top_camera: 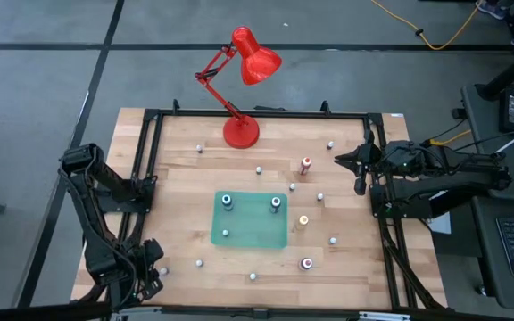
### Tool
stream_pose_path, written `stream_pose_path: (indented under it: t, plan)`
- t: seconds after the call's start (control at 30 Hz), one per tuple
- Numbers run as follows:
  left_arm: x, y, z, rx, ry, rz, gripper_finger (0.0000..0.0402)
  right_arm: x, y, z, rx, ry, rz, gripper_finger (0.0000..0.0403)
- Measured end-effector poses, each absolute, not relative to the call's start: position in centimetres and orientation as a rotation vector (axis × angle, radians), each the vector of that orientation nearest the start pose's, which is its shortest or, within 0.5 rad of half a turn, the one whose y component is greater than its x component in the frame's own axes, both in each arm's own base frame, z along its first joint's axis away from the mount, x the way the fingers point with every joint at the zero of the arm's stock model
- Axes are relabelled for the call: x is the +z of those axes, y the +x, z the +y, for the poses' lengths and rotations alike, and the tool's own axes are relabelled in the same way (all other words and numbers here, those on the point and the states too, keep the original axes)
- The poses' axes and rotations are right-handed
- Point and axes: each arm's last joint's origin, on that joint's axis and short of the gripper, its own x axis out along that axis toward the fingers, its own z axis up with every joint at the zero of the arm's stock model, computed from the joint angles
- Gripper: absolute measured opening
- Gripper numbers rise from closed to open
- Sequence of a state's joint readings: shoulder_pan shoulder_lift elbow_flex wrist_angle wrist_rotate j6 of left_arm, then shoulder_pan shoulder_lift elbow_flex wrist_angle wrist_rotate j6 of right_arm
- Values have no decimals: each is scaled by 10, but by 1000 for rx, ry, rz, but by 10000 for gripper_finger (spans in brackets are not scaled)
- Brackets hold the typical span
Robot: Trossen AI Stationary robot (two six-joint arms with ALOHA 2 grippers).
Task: Pick & Place food coloring
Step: Put the small blue bottle into the green bin
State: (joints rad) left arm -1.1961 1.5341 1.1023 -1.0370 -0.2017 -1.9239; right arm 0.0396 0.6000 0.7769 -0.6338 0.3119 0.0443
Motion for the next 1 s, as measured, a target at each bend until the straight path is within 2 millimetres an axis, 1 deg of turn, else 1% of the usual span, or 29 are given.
stream_pose_path:
  t: [0.37,0.6,1.0]
  plan:
    - [224,104,-248,479,-650,1270,200,313,119,-4,-277,-37,445,46]
    - [225,106,-256,326,-615,1315,200,313,119,-4,-277,-37,445,46]
    - [225,107,-256,380,-681,1296,202,313,119,-4,-277,-37,445,46]
